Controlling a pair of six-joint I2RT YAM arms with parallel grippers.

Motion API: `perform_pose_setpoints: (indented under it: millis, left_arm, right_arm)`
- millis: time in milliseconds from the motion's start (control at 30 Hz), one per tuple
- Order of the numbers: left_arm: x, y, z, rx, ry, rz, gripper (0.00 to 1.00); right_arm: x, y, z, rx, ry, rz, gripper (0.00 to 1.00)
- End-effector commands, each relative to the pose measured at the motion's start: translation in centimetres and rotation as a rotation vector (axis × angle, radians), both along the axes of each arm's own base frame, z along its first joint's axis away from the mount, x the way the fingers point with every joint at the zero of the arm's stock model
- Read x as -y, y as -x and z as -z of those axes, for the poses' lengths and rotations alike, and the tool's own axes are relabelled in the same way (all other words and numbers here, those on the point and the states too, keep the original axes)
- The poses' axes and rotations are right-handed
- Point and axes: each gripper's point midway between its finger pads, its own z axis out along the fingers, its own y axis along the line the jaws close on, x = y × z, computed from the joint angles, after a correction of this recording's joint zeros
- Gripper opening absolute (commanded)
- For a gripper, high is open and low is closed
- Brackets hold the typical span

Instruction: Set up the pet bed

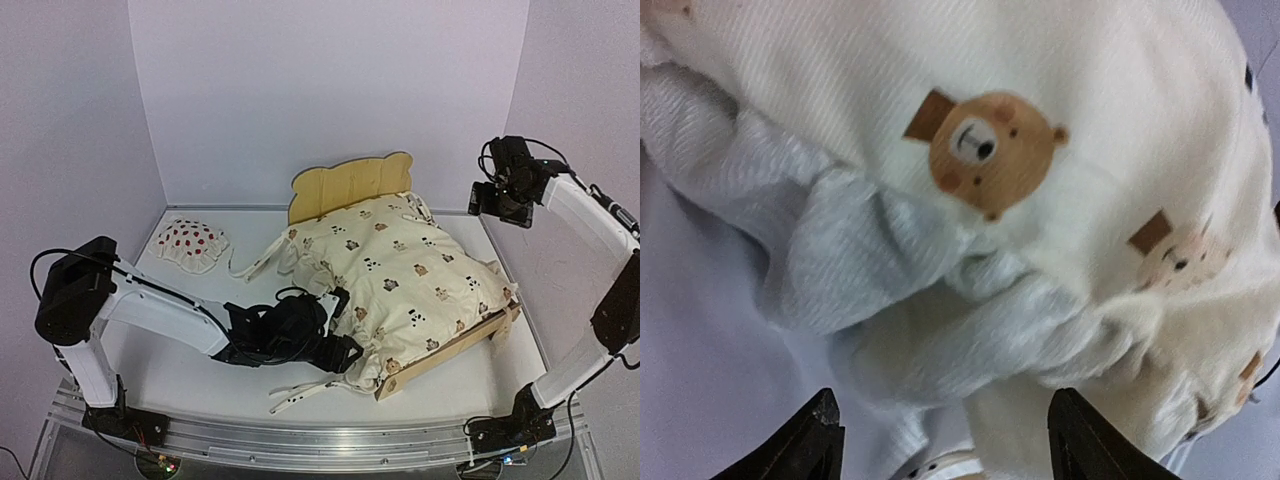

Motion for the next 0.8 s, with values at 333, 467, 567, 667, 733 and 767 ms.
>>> perform_pose_setpoints:
  millis: [333,467,567,667,733,767]
  left_arm:
    - [-8.9,-11.1,-10.7,0.425,-0.267,-0.162,0.80]
    - [-10.0,-16.0,-15.2,0.686,-0.303,-0.149,0.82]
    - [-11.4,-20.0,-17.0,0.704,-0.255,-0.122,0.80]
    - [-11.7,-22.8,-17.6,0.700,-0.153,-0.038,0.79]
    - [-11.8,-24.4,-17.8,0.724,-0.121,0.013,0.80]
    - [-11.5,-25.1,-17.7,0.730,-0.108,0.041,0.80]
  right_arm:
    - [-5.0,7.5,3.3,-0.093,-0.337,-0.135,0.98]
    - [-6.7,9.4,5.3,-0.161,-0.399,-0.214,0.98]
    - [-7.6,11.1,6.0,-0.182,-0.450,-0.246,0.98]
    - [-7.8,12.8,6.4,-0.182,-0.482,-0.249,0.98]
    - [-8.2,13.6,6.1,-0.171,-0.510,-0.270,0.98]
    - [-8.3,13.9,6.0,-0.170,-0.523,-0.279,0.98]
